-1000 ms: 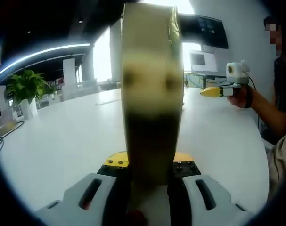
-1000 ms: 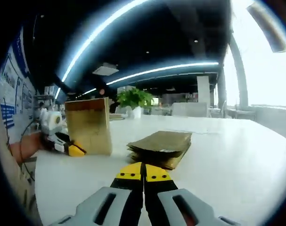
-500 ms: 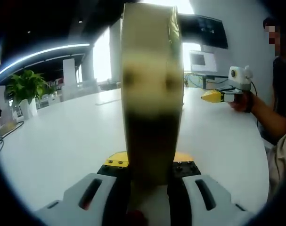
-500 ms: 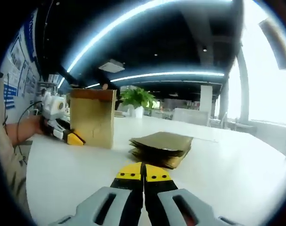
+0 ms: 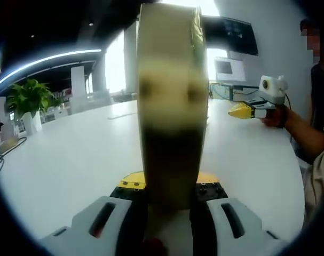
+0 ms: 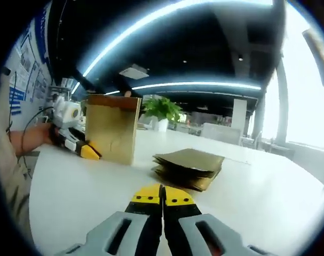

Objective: Extract single mask from mask box in order stack masks on table

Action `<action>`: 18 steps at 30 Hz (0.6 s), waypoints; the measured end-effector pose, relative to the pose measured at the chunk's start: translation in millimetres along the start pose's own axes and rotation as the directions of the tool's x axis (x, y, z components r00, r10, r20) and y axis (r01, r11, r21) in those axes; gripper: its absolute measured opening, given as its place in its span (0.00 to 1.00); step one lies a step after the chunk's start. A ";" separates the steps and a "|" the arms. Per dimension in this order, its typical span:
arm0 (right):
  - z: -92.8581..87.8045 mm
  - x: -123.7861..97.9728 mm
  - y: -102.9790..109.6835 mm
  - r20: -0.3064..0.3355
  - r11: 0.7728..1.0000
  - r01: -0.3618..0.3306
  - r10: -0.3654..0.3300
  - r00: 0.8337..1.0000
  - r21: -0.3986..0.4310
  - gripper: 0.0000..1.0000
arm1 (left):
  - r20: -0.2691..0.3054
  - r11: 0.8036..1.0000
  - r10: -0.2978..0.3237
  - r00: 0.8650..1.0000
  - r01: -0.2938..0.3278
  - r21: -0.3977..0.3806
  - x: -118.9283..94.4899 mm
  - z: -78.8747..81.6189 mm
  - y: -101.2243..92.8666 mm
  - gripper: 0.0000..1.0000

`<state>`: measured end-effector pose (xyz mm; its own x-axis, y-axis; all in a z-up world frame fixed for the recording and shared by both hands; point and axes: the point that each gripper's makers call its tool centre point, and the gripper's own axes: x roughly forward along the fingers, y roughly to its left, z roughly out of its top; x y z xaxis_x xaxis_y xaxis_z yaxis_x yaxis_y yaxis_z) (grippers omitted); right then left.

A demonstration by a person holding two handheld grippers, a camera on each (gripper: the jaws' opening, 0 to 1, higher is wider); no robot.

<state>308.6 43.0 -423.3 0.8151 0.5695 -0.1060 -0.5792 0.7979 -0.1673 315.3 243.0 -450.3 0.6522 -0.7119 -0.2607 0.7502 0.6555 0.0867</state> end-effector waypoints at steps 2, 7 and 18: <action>0.0 0.0 1.7 -0.003 1.000 -0.003 0.003 1.000 -0.005 0.00 | -0.001 1.000 0.000 1.000 0.000 -0.002 0.0 -0.2 0.1 0.20; 1.7 -0.7 3.6 0.004 1.000 -0.007 0.007 1.000 -0.009 0.00 | -0.001 1.000 0.001 1.000 -0.001 -0.006 0.1 -0.3 0.8 0.20; 2.3 -1.2 6.3 0.001 1.000 -0.009 0.009 1.000 0.001 0.00 | -0.001 1.000 0.002 1.000 -0.002 -0.007 0.3 -0.1 1.7 0.20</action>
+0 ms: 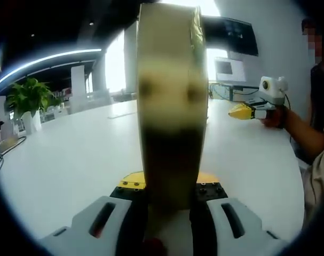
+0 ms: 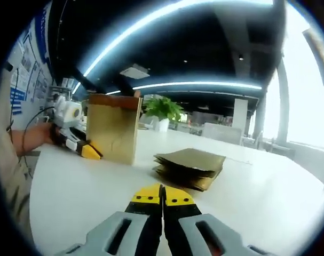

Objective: Extract single mask from mask box in order stack masks on table

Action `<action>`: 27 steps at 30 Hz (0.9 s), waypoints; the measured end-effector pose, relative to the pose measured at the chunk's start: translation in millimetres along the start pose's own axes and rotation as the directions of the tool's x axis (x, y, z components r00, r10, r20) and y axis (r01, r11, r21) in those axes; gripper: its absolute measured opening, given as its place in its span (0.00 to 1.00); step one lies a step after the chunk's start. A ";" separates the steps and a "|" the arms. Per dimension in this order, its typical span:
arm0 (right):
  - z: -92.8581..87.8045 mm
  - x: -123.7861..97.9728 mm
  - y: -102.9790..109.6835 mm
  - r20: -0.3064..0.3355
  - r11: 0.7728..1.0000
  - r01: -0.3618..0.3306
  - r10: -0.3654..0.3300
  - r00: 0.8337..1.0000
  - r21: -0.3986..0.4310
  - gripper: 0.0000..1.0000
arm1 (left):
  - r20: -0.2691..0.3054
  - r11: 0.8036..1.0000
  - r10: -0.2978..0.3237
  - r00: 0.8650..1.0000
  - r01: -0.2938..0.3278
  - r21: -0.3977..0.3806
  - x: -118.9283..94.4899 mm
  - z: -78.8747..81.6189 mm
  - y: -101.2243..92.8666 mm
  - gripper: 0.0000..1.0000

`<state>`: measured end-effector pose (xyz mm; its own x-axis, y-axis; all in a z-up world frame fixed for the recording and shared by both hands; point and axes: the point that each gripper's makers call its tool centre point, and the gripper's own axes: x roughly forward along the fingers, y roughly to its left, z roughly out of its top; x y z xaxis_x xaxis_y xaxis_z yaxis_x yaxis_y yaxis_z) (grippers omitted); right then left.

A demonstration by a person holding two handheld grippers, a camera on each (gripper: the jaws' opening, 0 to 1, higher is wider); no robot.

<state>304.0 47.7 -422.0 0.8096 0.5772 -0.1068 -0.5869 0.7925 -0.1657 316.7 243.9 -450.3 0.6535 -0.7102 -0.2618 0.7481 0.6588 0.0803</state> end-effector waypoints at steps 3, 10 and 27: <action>-0.4 0.1 -0.7 -0.002 1.000 0.000 0.000 1.000 -0.002 0.00 | -0.001 1.000 0.001 1.000 -0.001 -0.002 0.1 -0.5 1.7 0.20; -0.4 -0.2 -1.4 -0.001 1.000 0.004 -0.004 1.000 -0.003 0.00 | 0.000 1.000 0.003 1.000 -0.003 -0.001 0.0 -0.8 3.7 0.20; -1.6 0.2 -3.1 -0.004 1.000 0.008 -0.008 1.000 -0.019 0.00 | -0.018 0.999 -0.006 1.000 0.005 -0.037 0.5 -0.9 0.7 0.20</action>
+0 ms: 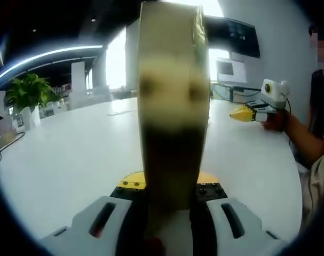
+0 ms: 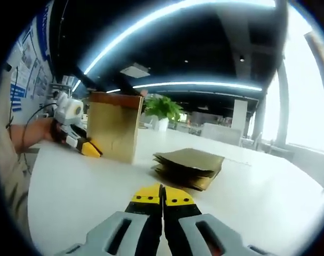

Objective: Extract single mask from mask box in order stack masks on table

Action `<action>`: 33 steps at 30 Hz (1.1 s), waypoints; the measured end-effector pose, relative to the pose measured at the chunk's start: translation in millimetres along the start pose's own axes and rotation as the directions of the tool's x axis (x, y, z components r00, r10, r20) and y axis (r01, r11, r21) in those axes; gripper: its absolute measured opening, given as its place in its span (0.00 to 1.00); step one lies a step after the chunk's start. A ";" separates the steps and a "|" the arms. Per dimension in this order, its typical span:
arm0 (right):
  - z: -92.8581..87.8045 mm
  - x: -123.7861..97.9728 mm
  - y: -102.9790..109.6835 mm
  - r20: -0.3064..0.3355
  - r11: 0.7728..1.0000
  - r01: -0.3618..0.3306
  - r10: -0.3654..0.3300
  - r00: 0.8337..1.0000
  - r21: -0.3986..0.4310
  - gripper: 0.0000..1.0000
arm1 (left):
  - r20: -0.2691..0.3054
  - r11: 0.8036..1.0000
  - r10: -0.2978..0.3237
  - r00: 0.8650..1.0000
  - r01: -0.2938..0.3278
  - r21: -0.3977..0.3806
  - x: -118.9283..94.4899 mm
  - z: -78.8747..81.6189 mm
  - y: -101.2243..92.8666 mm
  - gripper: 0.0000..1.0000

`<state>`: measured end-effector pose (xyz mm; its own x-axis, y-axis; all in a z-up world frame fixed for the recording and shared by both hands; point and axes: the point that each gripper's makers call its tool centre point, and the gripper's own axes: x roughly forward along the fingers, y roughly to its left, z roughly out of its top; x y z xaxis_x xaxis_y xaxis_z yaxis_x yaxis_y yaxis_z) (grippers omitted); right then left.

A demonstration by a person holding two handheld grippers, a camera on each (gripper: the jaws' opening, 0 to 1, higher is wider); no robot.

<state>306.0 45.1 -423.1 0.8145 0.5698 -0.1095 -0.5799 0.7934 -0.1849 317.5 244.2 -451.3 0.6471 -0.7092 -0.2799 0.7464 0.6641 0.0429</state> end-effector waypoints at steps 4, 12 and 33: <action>0.3 -0.3 -0.8 0.002 1.000 0.005 -0.005 1.000 -0.001 0.00 | -0.010 1.000 0.004 1.000 -0.004 -0.015 2.8 -0.1 3.0 0.20; 0.2 -0.5 1.7 0.000 1.000 0.005 -0.005 1.000 -0.009 0.00 | -0.022 1.000 0.026 0.999 -0.026 -0.002 9.1 3.2 17.4 0.20; -0.3 -0.7 2.6 0.000 1.000 0.003 -0.003 1.000 -0.013 0.00 | -0.049 1.000 0.012 0.999 -0.012 -0.015 35.6 11.7 34.7 0.20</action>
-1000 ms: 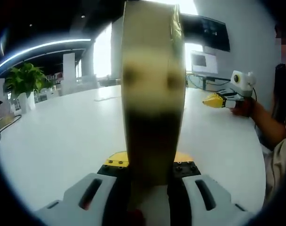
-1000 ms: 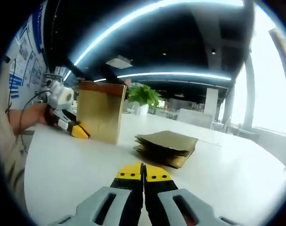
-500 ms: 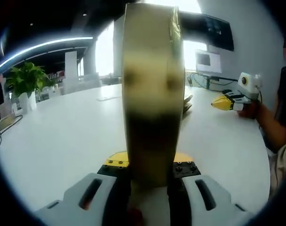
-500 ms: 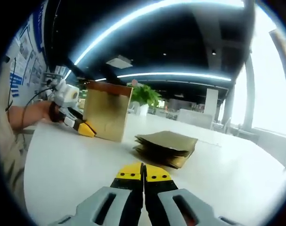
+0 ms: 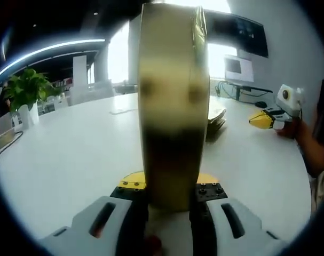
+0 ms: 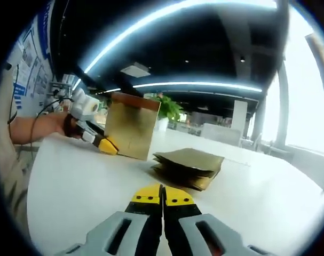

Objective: Extract single mask from mask box in order stack masks on table

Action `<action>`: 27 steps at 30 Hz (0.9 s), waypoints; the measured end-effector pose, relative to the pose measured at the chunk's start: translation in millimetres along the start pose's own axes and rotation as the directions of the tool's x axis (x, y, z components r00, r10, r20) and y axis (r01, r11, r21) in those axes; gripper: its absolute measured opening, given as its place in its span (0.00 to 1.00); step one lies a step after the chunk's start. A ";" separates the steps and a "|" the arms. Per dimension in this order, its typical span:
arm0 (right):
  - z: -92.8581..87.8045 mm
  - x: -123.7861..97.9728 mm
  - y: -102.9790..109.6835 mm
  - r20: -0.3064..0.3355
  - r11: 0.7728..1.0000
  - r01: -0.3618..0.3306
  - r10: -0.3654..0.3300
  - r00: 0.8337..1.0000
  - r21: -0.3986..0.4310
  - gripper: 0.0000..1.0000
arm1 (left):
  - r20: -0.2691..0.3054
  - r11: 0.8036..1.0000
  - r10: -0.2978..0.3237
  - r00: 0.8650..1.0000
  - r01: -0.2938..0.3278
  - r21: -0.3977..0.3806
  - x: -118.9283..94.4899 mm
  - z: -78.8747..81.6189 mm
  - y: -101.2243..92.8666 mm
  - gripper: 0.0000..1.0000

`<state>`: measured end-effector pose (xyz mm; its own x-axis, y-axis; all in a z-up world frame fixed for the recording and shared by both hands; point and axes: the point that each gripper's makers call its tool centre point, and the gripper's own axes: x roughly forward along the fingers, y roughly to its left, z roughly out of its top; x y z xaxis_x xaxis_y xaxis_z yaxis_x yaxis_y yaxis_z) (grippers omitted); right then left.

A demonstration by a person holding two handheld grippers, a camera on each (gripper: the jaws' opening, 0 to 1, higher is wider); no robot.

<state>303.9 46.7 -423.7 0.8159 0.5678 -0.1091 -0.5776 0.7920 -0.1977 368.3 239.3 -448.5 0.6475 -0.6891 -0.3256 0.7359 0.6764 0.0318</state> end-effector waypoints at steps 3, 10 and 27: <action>0.8 -0.3 1.3 0.002 1.000 -0.001 0.001 1.000 0.001 0.00 | 0.002 1.000 0.005 1.000 -0.005 -0.009 3.3 4.2 5.2 0.20; 1.7 -0.8 4.4 0.003 1.000 -0.002 0.002 1.000 -0.002 0.00 | -0.006 1.000 0.006 1.000 -0.006 0.009 16.6 11.2 16.4 0.20; 1.2 -1.1 2.1 0.006 1.000 -0.006 0.006 1.000 -0.006 0.00 | -0.008 1.000 0.022 1.000 -0.022 -0.008 44.9 18.7 42.5 0.20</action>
<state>301.7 48.0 -422.8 0.8123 0.5738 -0.1041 -0.5822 0.7873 -0.2029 432.3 232.2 -444.2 0.6620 -0.6716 -0.3328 0.7196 0.6936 0.0316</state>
